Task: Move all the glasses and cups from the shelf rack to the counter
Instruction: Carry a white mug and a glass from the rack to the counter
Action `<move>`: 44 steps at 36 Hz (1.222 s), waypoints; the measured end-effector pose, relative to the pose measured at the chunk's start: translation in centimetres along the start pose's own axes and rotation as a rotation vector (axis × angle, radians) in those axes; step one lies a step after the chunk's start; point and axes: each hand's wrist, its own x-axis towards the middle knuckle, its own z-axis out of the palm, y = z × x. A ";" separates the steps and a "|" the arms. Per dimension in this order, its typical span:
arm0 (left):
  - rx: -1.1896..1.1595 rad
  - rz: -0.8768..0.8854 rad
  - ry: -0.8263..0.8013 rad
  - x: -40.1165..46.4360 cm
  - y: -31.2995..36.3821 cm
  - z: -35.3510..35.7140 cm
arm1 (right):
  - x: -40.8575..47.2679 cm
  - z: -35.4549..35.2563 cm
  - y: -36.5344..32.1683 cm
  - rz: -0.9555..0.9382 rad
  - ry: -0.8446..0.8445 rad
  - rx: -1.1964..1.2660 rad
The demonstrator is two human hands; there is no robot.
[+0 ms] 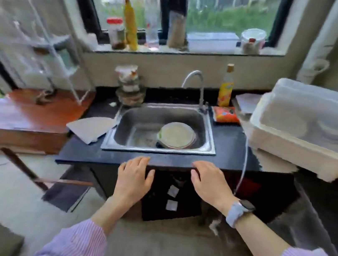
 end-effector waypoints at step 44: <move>-0.134 -0.187 0.737 40.2 -53.6 -39.6 | 56.7 6.8 -60.1 -0.633 0.245 0.280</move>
